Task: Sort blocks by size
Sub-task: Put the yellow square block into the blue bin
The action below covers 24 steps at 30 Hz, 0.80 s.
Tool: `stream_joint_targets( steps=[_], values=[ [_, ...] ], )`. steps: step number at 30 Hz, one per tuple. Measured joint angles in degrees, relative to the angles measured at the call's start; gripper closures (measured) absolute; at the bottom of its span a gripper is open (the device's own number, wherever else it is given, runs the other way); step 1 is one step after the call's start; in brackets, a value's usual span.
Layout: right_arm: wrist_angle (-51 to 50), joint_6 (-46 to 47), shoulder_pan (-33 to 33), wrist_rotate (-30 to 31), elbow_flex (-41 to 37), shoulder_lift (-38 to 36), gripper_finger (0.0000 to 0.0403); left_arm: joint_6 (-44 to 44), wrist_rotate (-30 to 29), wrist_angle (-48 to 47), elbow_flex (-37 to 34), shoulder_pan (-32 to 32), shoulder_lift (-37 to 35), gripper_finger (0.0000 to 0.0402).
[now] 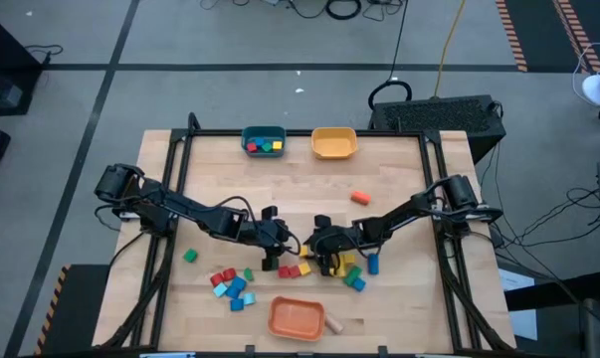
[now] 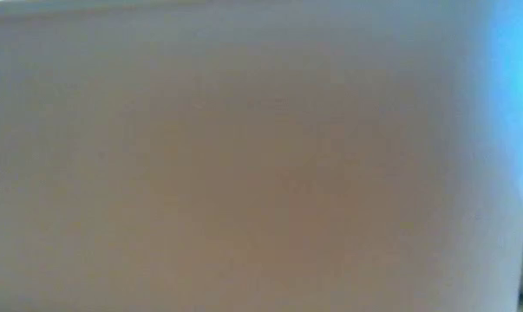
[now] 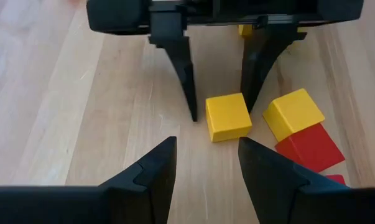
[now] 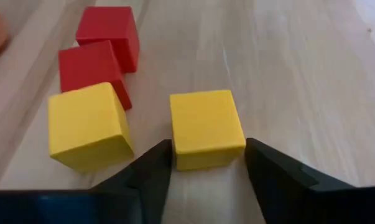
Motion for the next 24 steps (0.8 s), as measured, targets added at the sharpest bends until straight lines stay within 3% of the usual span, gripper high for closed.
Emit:
stream_joint_targets(
  steps=[5, 10, 16, 24],
  values=[
    [2.46, -0.19, -0.04, 0.34, 0.00, 0.00, 0.0290, -0.04, 0.00, 0.36, 0.00, -0.02, 0.51, 0.0226],
    [3.78, -0.20, -0.02, 0.67, 0.00, -0.07, 0.0292, 0.30, -0.02, 0.67, 0.00, -0.36, 2.78, 0.0226],
    [5.01, -0.03, 0.70, 6.17, 0.00, -0.09, 0.0292, 1.61, -0.02, 2.82, 0.00, -0.37, 5.88, 0.0226],
    [6.73, 0.04, 1.20, 6.42, 0.00, -0.13, 0.0292, 3.93, 0.02, 8.68, -0.02, -0.37, 8.39, 0.0226]
  ],
)
